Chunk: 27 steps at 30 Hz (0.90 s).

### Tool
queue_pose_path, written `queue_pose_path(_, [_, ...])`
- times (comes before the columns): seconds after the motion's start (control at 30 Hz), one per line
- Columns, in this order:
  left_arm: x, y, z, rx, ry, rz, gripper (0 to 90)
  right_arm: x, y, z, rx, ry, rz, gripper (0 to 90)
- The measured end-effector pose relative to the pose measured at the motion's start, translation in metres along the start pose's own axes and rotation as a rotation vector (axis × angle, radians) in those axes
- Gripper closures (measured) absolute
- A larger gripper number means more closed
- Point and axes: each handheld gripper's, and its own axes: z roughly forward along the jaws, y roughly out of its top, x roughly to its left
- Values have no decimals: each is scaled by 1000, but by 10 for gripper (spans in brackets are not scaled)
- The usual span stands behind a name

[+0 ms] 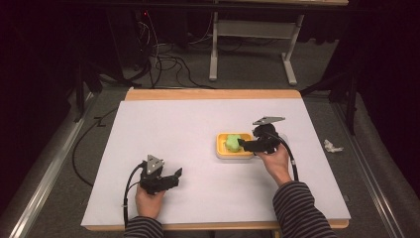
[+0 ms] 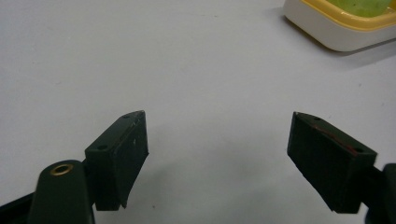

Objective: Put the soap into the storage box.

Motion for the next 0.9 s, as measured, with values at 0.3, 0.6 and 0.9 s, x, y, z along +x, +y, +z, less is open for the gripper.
queue_pose_path(0.3, [0, 0, 0, 0, 1, 0, 210, -7, -9, -10, -17, -2, 20, 283])
queue_pose_path(0.6, [0, 0, 0, -1, 3, 4, 210, -12, -11, -22, -43, -1, 32, 282])
queue_pose_path(0.9, [0, 0, 0, -1, 4, 4, 210, -21, -16, -34, -74, 34, 80, 234])
